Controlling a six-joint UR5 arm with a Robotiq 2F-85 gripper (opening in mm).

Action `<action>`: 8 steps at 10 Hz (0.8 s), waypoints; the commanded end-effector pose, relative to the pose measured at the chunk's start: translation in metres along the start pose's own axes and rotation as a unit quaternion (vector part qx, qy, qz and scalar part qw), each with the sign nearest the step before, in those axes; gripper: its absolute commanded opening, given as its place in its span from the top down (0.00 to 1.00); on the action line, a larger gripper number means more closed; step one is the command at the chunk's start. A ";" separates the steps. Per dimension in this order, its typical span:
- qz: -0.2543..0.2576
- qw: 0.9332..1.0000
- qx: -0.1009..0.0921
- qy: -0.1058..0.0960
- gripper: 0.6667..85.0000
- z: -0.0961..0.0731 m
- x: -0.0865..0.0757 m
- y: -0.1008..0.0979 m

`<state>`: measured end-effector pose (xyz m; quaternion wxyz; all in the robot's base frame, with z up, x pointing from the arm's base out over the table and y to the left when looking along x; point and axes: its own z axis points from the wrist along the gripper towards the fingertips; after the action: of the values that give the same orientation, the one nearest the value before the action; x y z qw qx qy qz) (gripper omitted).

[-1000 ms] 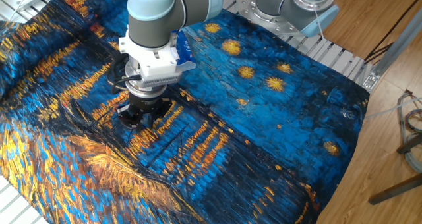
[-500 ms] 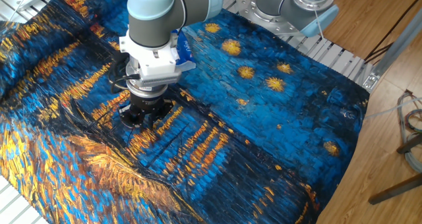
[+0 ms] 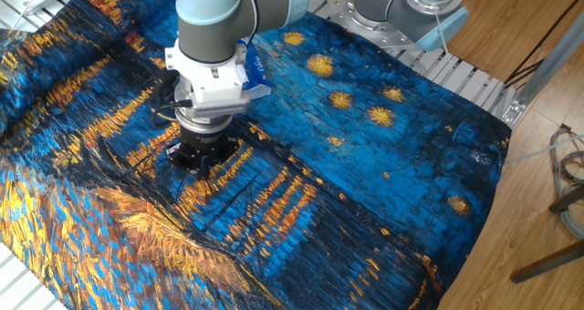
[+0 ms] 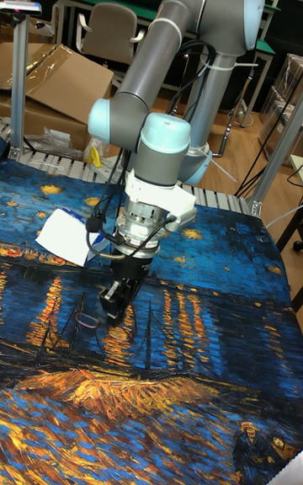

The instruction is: Unfold the leg of the glasses (with one hand)

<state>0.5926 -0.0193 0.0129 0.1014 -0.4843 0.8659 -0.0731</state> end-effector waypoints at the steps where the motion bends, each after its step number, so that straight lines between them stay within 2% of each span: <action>1: 0.010 1.000 0.007 0.004 0.84 -0.006 0.002 -0.005; 6: 0.020 1.000 0.018 0.013 0.88 -0.020 0.004 -0.011; 7: 0.023 1.000 0.014 0.010 0.85 -0.019 0.003 -0.008; 8: 0.023 1.000 0.006 0.001 0.73 -0.016 0.000 -0.004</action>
<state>0.5927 -0.0249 0.0285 0.0989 -0.4705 0.8724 -0.0879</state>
